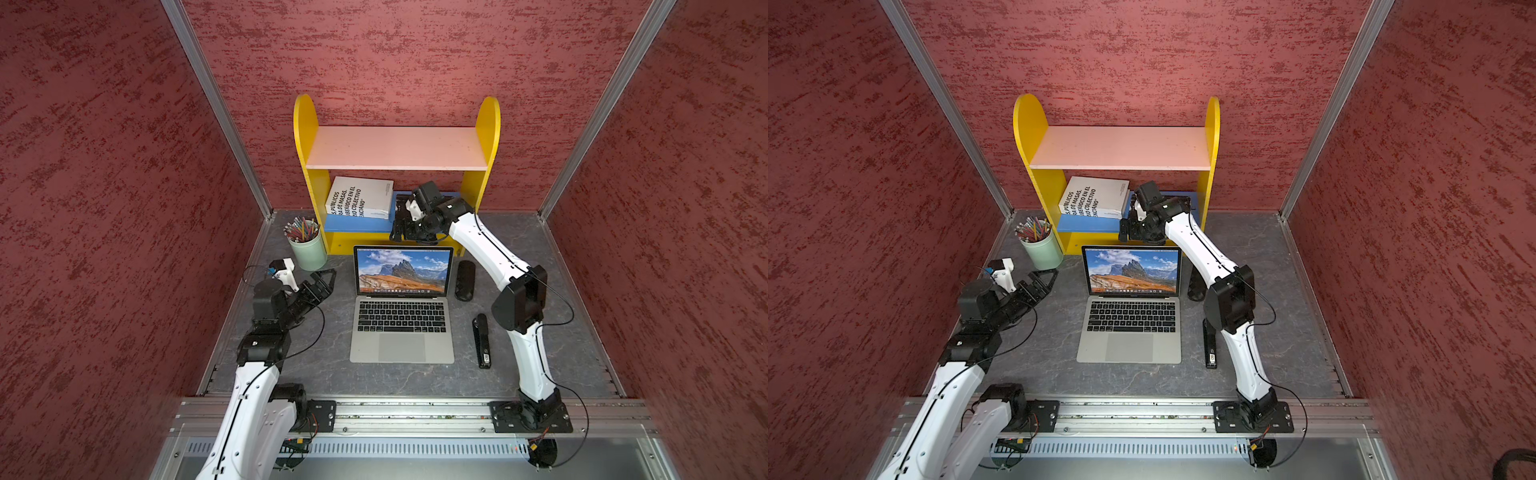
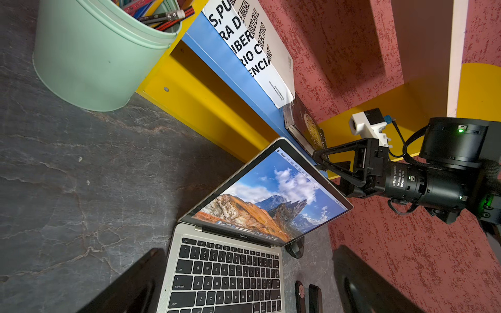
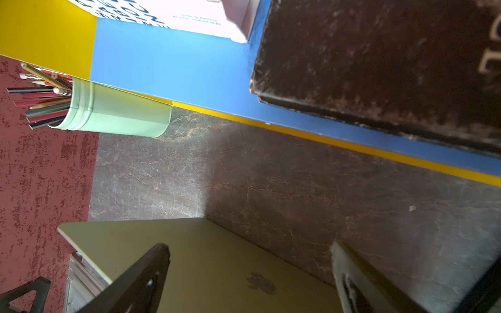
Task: Close the laptop lid and set it aside
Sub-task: Close the lid of the laptop.
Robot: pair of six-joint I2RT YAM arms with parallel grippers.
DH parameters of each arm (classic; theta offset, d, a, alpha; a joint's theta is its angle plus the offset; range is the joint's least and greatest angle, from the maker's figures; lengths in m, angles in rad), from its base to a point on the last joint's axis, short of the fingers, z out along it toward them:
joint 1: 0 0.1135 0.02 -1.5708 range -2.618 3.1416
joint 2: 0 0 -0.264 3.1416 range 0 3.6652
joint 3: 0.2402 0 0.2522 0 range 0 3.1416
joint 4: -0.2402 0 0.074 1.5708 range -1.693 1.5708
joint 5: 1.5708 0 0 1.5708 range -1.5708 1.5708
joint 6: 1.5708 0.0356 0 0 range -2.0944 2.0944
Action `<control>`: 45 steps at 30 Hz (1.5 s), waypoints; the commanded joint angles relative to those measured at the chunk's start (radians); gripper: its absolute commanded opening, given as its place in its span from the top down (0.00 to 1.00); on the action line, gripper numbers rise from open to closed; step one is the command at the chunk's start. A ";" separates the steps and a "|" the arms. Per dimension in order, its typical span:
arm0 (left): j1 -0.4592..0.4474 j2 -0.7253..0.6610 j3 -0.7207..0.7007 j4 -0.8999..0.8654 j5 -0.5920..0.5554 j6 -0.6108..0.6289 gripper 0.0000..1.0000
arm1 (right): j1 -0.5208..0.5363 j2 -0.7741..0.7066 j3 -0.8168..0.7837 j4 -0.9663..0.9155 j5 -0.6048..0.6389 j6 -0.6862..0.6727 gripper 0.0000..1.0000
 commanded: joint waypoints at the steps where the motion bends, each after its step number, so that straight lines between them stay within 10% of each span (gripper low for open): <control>1: -0.002 -0.015 0.029 -0.004 -0.007 0.024 0.00 | 0.010 -0.031 -0.030 -0.010 -0.024 -0.011 0.03; 45: 0.009 -0.015 0.025 -0.011 -0.018 0.023 0.00 | 0.096 -0.261 -0.356 0.084 -0.029 -0.047 0.08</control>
